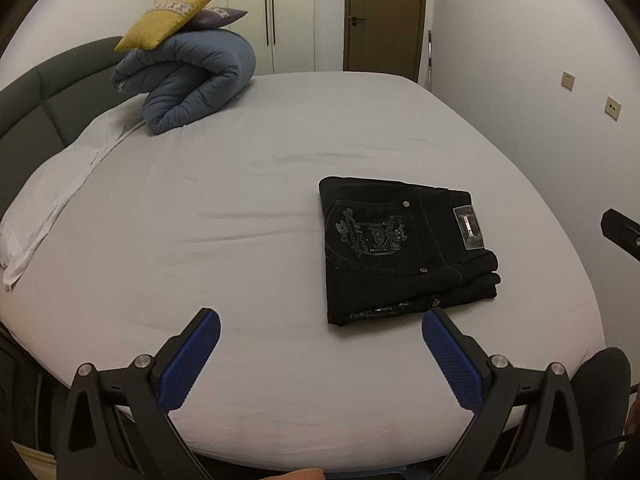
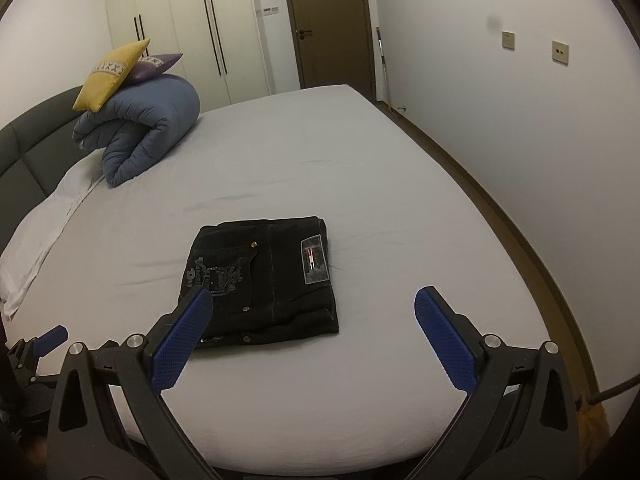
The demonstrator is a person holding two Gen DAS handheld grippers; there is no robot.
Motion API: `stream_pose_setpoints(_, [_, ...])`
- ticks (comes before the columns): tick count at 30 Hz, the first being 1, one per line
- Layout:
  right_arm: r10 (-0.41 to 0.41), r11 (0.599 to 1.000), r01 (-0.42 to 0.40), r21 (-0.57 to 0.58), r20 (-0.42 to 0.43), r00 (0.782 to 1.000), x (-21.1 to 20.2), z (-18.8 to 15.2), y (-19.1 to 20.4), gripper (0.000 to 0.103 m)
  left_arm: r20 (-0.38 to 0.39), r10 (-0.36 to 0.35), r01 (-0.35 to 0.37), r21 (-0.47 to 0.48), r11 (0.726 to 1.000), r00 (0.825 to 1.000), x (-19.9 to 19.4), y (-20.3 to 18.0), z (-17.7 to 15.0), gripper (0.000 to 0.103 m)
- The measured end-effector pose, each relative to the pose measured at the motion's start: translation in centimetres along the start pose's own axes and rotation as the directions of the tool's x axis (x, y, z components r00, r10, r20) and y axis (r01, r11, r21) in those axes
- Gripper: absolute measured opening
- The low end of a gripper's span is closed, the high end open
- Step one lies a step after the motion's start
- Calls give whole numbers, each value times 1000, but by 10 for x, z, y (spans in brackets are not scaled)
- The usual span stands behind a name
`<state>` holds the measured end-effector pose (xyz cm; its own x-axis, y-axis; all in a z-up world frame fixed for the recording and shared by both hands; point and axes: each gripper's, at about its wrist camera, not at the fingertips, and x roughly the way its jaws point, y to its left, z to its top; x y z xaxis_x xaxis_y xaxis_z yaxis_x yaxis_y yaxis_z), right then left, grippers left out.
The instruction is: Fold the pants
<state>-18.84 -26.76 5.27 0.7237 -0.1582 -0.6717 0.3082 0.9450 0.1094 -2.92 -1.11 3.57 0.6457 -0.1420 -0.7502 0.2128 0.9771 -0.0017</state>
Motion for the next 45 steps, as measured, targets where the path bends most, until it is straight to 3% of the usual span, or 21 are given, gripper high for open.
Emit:
stream_pose_setpoints(20, [26, 998, -30, -58, -71, 997, 39, 5, 39, 103, -37, -17, 17, -20, 1000, 999, 22, 7, 6, 103])
stream_pose_setpoints(45, [31, 997, -37, -69, -82, 996, 43, -3, 59, 103, -42, -23, 23, -13, 1000, 999, 21, 1, 5, 103])
